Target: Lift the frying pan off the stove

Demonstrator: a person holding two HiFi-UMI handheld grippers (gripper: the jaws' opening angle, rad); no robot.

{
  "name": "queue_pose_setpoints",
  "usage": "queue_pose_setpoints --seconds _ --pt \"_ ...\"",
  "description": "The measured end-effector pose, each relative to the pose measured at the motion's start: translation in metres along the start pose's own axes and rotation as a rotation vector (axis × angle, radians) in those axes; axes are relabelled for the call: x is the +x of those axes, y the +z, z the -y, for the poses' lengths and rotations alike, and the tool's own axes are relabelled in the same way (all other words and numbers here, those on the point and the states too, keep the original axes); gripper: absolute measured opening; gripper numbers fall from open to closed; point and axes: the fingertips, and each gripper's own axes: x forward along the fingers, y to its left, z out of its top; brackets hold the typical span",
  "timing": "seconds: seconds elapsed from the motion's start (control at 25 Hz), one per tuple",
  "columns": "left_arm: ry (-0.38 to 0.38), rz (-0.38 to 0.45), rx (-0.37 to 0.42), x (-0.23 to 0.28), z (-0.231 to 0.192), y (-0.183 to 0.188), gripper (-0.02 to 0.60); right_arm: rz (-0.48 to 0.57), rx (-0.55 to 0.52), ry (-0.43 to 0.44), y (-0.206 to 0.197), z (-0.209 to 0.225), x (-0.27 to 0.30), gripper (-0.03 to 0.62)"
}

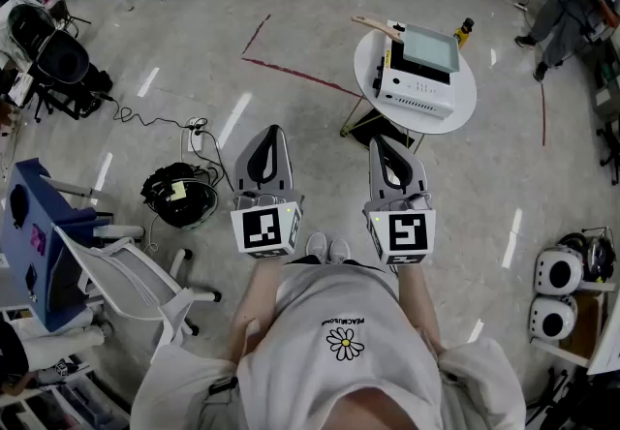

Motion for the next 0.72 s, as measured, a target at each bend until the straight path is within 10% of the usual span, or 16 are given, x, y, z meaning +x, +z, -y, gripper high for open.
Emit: queue_pose_setpoints --seconds 0.72 --pt "-0.004 -0.010 -0.036 0.019 -0.049 -0.016 -0.002 -0.003 0.028 0.032 -0.002 -0.031 0.040 0.002"
